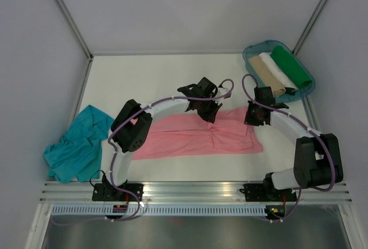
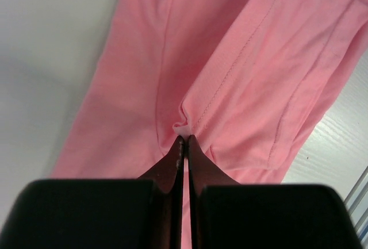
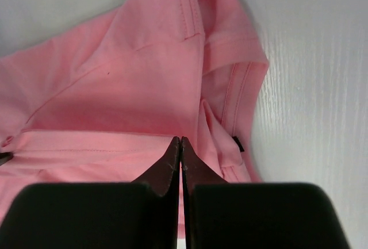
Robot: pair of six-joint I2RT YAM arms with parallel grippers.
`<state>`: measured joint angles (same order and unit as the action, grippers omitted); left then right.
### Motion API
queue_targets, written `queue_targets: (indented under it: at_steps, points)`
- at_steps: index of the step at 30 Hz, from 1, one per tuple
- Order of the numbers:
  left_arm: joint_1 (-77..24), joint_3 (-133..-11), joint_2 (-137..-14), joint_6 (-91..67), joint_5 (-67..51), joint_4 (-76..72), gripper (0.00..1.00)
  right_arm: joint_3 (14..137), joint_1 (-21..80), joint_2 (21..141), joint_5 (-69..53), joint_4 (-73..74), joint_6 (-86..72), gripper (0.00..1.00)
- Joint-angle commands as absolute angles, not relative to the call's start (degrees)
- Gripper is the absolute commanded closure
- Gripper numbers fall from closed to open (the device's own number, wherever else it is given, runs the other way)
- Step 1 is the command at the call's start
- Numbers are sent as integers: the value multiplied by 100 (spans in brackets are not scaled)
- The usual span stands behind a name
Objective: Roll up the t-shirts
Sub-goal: Fold the tshirt
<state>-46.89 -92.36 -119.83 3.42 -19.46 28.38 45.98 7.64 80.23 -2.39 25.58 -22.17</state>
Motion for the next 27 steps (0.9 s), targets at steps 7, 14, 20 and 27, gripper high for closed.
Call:
queue_targets:
  at_steps: [7, 14, 20, 27]
  points:
    - [-4649, -9202, -12058, -167, -1249, 2487, 98, 4790, 747, 8253, 202, 1600, -2092, 100]
    - [-4649, -9202, -12217, -228, -1090, 2417, 98, 4825, 747, 8586, 97, 1503, -2074, 100]
    - [-4641, -9255, -12313, -158, -888, 2364, 96, 4843, 747, 8710, 123, 1468, -2048, 98]
    - [-4641, -9246, -12252, -106, -554, 2373, 67, 5027, 747, 8658, 255, 1661, -2004, 64]
